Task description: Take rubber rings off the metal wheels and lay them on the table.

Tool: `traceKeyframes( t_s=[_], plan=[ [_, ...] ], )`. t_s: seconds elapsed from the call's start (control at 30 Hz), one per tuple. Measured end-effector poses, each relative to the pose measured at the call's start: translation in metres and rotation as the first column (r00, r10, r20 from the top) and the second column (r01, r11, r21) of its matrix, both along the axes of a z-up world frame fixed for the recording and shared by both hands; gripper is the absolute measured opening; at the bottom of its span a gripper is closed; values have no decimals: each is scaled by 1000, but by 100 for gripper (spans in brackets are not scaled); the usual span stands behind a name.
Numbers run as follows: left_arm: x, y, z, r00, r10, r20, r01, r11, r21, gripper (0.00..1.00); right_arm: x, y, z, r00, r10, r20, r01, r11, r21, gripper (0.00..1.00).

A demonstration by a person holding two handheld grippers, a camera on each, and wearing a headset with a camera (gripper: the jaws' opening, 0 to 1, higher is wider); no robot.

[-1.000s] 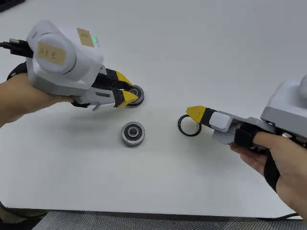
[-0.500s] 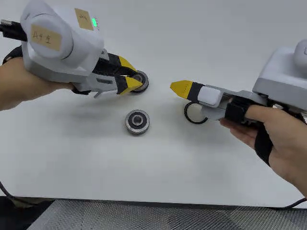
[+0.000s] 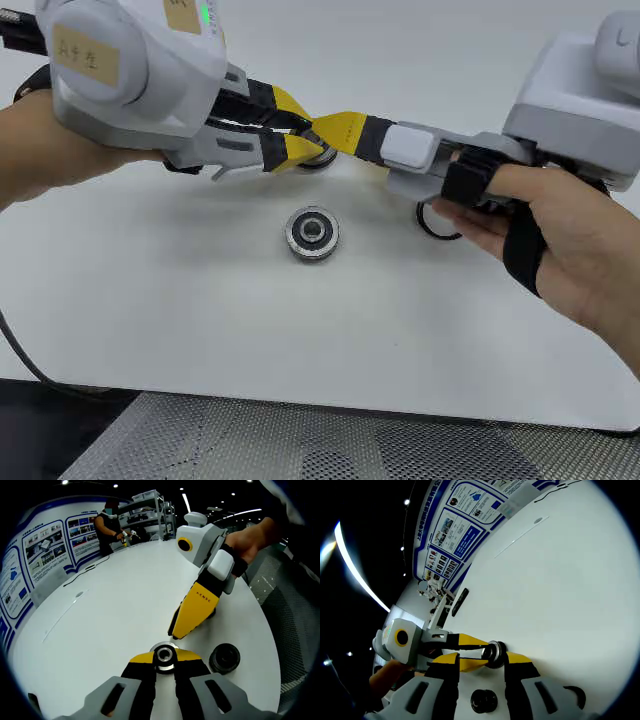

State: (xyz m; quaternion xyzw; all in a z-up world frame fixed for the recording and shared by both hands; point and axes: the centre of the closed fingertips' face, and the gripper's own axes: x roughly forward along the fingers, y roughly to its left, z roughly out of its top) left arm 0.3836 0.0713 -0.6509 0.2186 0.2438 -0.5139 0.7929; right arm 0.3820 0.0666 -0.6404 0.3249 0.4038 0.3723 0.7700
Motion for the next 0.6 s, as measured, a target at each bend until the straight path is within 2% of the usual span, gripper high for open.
traceKeyframes(
  t_s=[0.1,0.37,0.6],
  plan=[
    [0,0,0,1000,-4,-3,4,1000,-10,13,2,3,-4,1000,7,-28,-7,1000,15,41],
    [2,2,-1,1000,-12,-6,12,1000,-22,13,5,4,-9,998,12,-57,-11,1000,24,45],
    [2,3,-5,1000,-13,-6,13,1000,-23,13,4,8,-3,999,15,-53,-13,999,40,43]
  ],
)
